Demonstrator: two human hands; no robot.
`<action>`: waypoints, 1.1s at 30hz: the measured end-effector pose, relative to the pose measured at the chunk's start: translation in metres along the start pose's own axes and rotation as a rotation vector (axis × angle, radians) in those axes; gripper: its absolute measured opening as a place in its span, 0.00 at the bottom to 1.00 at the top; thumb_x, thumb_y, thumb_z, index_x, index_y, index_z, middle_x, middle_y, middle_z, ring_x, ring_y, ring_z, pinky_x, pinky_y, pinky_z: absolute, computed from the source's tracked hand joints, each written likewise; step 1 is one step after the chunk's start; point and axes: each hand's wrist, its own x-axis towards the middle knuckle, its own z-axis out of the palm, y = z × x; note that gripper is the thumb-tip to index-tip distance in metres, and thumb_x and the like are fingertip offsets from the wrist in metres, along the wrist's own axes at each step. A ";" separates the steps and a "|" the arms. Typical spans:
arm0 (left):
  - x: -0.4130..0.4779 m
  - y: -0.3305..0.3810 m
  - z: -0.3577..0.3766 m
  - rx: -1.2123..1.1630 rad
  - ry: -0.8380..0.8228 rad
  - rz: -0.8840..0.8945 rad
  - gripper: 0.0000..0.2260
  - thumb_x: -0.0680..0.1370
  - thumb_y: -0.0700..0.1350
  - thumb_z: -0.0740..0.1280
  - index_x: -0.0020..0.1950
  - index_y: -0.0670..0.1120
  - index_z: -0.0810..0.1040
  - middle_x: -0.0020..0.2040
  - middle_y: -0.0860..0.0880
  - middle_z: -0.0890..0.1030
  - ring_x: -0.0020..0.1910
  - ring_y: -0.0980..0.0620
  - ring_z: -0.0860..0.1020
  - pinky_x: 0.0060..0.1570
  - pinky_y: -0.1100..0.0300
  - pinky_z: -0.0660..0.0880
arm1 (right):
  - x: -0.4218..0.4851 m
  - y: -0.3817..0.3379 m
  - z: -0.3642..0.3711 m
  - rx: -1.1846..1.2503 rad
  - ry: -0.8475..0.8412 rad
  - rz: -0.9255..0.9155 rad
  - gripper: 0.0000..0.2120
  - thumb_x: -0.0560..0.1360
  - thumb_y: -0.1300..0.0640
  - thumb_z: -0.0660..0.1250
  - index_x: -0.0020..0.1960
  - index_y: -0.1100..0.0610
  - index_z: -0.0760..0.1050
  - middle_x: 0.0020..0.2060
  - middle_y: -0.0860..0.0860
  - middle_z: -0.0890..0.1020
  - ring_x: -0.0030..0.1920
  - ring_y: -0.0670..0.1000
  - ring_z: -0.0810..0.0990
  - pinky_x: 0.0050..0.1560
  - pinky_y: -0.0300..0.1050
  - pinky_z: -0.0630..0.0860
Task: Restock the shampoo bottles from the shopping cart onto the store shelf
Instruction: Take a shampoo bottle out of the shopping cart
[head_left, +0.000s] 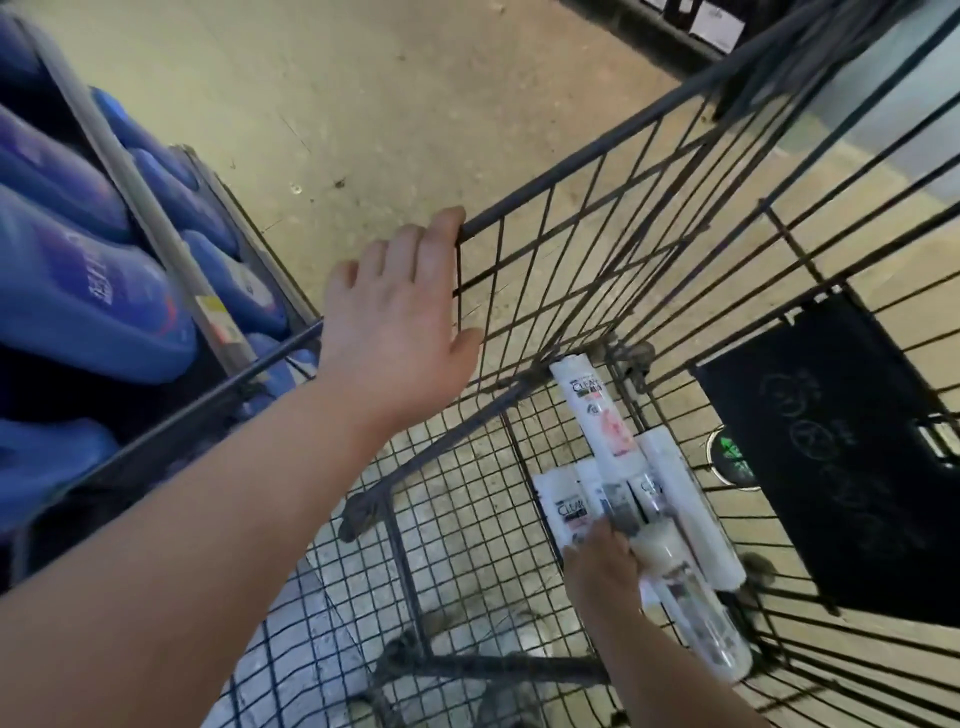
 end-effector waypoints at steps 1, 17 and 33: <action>0.001 -0.001 0.000 -0.008 0.004 0.005 0.38 0.74 0.54 0.65 0.76 0.46 0.48 0.68 0.43 0.66 0.66 0.42 0.66 0.64 0.45 0.62 | 0.003 -0.002 0.000 0.016 0.004 0.020 0.29 0.78 0.52 0.60 0.73 0.61 0.54 0.68 0.59 0.67 0.65 0.57 0.70 0.64 0.48 0.70; 0.001 0.000 0.003 -0.027 0.012 0.012 0.40 0.73 0.53 0.66 0.77 0.48 0.46 0.69 0.45 0.64 0.68 0.43 0.63 0.67 0.46 0.57 | 0.016 0.001 0.020 0.413 -0.129 0.122 0.24 0.68 0.54 0.74 0.58 0.60 0.68 0.46 0.52 0.75 0.37 0.48 0.74 0.27 0.36 0.65; 0.001 0.007 -0.029 -0.059 -0.348 -0.071 0.41 0.75 0.53 0.65 0.76 0.49 0.39 0.75 0.44 0.56 0.73 0.42 0.57 0.71 0.41 0.56 | -0.089 -0.027 -0.105 0.655 -0.041 -0.193 0.17 0.66 0.58 0.76 0.50 0.53 0.72 0.44 0.51 0.82 0.44 0.50 0.81 0.39 0.41 0.79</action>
